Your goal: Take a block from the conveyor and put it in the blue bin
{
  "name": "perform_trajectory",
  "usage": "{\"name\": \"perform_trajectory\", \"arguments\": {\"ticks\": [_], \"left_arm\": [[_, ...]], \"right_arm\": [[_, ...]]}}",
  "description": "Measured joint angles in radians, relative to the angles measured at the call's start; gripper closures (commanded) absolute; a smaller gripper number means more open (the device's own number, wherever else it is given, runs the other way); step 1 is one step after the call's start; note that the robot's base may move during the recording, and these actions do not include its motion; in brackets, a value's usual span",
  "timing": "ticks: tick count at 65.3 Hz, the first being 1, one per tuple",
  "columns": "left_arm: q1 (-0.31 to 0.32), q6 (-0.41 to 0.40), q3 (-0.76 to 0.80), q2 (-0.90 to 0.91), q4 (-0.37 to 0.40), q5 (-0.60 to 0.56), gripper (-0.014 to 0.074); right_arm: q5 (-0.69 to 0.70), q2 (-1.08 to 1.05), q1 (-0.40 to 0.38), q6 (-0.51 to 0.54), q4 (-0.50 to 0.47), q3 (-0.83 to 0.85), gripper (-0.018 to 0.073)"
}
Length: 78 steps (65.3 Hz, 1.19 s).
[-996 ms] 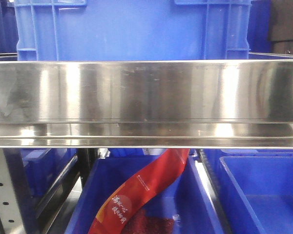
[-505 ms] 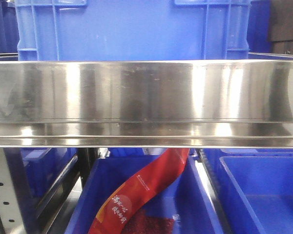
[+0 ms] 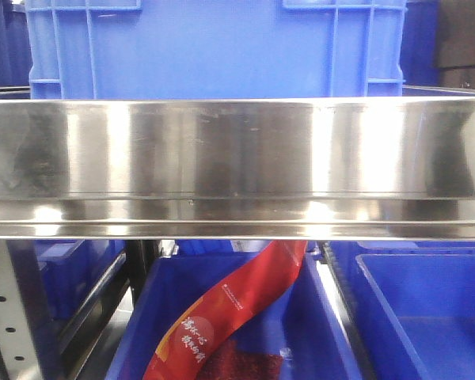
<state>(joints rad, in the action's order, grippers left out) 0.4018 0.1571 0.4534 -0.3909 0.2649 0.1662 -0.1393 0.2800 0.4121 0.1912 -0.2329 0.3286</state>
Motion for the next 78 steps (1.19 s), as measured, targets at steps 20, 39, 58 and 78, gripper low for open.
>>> {"name": "perform_trajectory", "arguments": {"ticks": [20,39,58,78], "left_arm": [[0.0,0.0,-0.002,0.056,0.0,-0.009,0.0707],[0.0,0.0,-0.002,0.056,0.002,-0.009,0.0707],[0.0,0.0,-0.002,0.056,0.002,-0.009,0.0707],[0.0,0.0,-0.004,0.056,0.004,-0.011,0.0707]], "right_arm": [[0.01,-0.07,0.0,0.0,0.0,0.0,0.072],[0.01,-0.074,-0.002,0.0,0.062,0.0,0.072],[0.111,-0.217,-0.16,0.0,0.137,-0.163,0.072],[0.124,-0.276,-0.369,-0.11,0.147,-0.325,0.072]]}}
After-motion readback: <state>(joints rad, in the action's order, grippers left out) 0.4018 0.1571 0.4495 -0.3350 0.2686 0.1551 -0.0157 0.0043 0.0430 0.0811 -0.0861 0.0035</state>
